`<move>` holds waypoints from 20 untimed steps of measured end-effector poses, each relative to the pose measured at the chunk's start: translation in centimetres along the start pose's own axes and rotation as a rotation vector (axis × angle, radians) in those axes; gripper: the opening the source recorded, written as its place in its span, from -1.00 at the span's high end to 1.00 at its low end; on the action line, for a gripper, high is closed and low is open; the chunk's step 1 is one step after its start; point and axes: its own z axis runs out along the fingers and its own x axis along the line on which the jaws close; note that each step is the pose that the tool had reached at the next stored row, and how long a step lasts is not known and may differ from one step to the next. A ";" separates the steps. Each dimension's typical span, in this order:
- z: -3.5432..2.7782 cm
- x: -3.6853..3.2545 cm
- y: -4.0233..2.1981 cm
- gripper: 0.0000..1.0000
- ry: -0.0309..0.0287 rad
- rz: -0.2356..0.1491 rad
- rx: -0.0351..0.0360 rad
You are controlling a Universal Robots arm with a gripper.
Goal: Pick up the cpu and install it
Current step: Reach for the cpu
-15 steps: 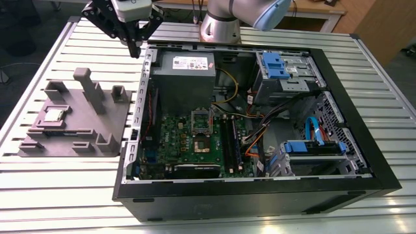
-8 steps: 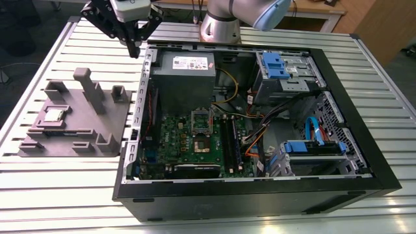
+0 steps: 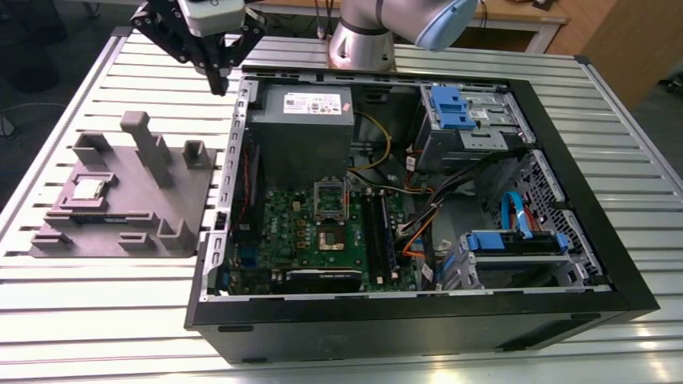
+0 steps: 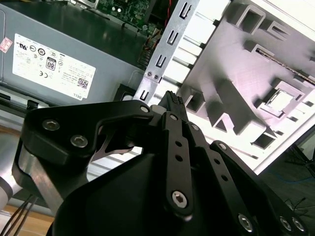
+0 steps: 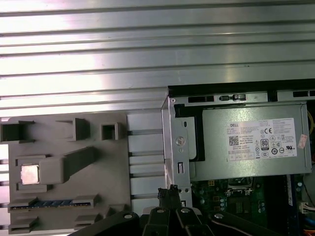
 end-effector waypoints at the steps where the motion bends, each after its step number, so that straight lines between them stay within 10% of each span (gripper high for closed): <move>1: 0.00 0.02 0.00 0.80 0.0001 0.000 0.0000; 20: 0.06 1.24 -0.10 0.80 0.0000 0.000 0.0001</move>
